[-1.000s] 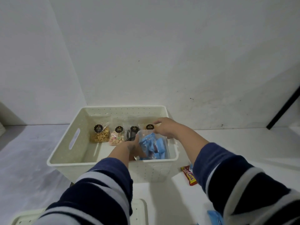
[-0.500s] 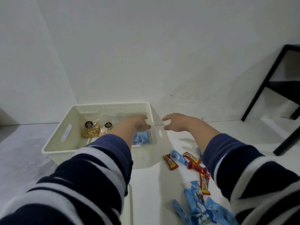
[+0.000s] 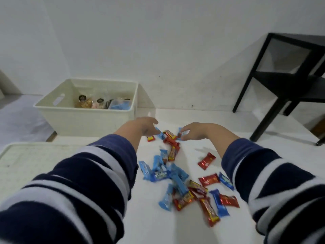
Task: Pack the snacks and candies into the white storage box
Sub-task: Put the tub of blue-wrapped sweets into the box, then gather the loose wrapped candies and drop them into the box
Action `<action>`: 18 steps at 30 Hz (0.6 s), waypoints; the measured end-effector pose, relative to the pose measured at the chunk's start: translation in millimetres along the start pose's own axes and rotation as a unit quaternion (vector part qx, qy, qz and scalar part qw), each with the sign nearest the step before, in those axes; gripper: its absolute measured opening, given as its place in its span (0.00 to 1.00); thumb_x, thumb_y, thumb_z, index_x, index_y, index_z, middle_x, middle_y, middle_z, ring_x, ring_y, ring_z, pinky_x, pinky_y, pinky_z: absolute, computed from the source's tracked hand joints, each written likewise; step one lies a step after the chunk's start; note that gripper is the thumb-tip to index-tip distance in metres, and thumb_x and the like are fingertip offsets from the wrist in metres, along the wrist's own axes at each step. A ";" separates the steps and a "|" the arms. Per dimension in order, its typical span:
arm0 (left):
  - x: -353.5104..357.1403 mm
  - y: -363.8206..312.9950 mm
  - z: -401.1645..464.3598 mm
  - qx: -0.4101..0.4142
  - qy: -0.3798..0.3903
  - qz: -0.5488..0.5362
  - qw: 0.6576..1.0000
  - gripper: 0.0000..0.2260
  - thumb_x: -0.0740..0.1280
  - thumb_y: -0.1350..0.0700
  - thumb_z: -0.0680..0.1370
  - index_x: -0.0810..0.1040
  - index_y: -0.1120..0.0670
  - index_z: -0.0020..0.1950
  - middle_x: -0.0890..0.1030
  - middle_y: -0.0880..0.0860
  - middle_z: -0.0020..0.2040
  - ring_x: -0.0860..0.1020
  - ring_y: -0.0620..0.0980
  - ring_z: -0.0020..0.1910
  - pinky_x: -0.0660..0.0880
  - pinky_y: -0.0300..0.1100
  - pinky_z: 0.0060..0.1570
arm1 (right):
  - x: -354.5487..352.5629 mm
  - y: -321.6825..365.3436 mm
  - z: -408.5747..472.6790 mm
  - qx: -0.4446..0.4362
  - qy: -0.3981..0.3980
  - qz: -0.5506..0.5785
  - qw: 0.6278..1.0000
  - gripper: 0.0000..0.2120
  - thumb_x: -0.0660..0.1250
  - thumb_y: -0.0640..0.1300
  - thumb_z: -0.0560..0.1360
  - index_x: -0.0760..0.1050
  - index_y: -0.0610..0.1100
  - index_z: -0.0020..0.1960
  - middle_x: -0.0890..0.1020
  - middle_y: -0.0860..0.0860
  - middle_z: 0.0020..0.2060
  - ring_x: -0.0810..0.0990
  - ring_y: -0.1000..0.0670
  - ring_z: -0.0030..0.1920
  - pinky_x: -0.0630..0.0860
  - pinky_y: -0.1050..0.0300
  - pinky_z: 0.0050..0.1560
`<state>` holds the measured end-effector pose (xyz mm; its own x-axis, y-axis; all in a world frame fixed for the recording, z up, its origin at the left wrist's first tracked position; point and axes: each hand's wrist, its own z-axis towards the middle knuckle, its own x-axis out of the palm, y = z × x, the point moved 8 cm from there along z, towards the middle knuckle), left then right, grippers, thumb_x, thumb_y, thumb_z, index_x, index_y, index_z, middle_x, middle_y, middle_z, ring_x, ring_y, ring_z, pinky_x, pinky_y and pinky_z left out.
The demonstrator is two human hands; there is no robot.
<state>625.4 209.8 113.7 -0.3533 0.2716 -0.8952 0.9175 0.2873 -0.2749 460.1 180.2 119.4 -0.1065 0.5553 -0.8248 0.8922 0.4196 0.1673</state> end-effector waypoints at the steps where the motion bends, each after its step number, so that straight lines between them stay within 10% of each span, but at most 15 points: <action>1: 11.4 -6.6 -9.5 -0.003 0.004 0.000 1.000 0.26 0.62 0.46 0.79 0.62 0.51 0.75 0.63 0.53 0.76 0.62 0.55 0.74 0.58 0.47 0.73 | 8.9 -9.6 -10.4 -0.004 0.004 -0.008 1.000 0.26 0.58 0.53 0.81 0.59 0.47 0.76 0.58 0.48 0.77 0.56 0.46 0.76 0.54 0.51 0.74; 11: 119.3 -53.6 -62.6 -0.009 0.038 0.012 0.999 0.30 0.64 0.39 0.76 0.60 0.45 0.75 0.60 0.55 0.76 0.60 0.59 0.74 0.57 0.51 0.73 | 105.8 -97.4 -51.8 -0.004 0.034 0.043 0.998 0.32 0.61 0.61 0.76 0.58 0.52 0.76 0.58 0.50 0.77 0.58 0.46 0.76 0.56 0.47 0.75; 18: 202.6 -55.1 -66.3 -0.006 0.013 0.087 0.996 0.42 0.59 0.26 0.69 0.47 0.39 0.77 0.36 0.48 0.78 0.36 0.60 0.76 0.43 0.68 0.71 | 176.8 -136.2 -40.7 0.026 -0.016 0.024 0.999 0.48 0.60 0.76 0.64 0.43 0.62 0.77 0.40 0.47 0.78 0.38 0.38 0.77 0.43 0.30 0.72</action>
<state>491.1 309.9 -29.3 -0.1929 0.3422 -0.9196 0.9633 0.2444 -0.1111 301.9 250.4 -27.2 -0.0498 0.5510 -0.8330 0.9173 0.3552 0.1801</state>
